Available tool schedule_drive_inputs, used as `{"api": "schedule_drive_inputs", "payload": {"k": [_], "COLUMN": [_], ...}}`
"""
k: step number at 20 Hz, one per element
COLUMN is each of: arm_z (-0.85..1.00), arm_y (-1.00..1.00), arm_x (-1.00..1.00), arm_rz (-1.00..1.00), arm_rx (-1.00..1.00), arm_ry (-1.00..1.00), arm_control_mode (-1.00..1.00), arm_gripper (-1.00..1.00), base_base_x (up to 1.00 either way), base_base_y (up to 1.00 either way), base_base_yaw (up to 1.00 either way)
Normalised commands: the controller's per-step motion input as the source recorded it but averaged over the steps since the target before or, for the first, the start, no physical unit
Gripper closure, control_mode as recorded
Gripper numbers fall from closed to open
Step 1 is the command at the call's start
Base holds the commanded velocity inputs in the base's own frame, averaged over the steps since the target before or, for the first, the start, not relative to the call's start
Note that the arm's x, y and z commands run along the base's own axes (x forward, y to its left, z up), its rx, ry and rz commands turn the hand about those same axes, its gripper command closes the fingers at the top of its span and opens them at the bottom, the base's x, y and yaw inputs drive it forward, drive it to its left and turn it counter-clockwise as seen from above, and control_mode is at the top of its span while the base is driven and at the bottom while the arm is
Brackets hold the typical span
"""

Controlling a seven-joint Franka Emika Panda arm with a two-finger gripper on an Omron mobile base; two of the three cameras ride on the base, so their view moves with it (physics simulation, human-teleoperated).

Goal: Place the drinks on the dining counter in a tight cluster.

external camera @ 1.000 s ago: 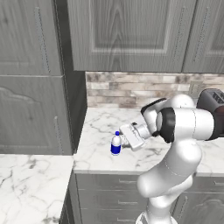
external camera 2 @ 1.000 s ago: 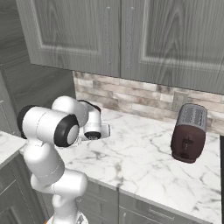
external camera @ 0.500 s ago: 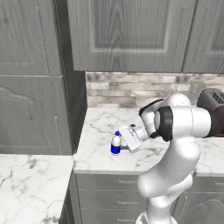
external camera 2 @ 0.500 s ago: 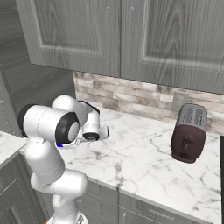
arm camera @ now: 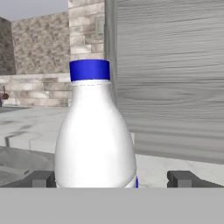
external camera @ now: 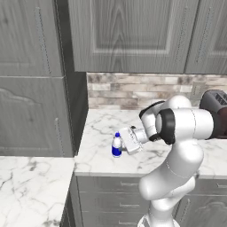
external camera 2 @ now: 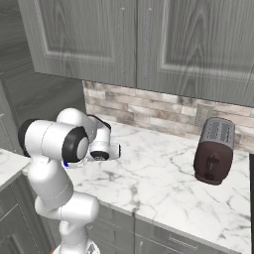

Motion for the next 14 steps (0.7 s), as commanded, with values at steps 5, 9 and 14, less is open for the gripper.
{"api": "schedule_drive_inputs", "payload": {"k": [5, 9, 14], "arm_z": [0.00, 0.00, 0.00], "arm_y": [0.02, 0.00, 0.00], "arm_x": [0.00, 0.00, 0.00], "arm_rz": [-0.01, 0.00, 0.00], "arm_rx": [0.00, 0.00, 0.00], "arm_ry": [0.00, 0.00, 0.00], "arm_control_mode": [-1.00, -1.00, -1.00], "arm_gripper": [-1.00, -1.00, 1.00], "base_base_x": [0.00, 0.00, 0.00], "base_base_y": [0.00, 0.00, 0.00], "base_base_yaw": [0.00, 0.00, 0.00]}}
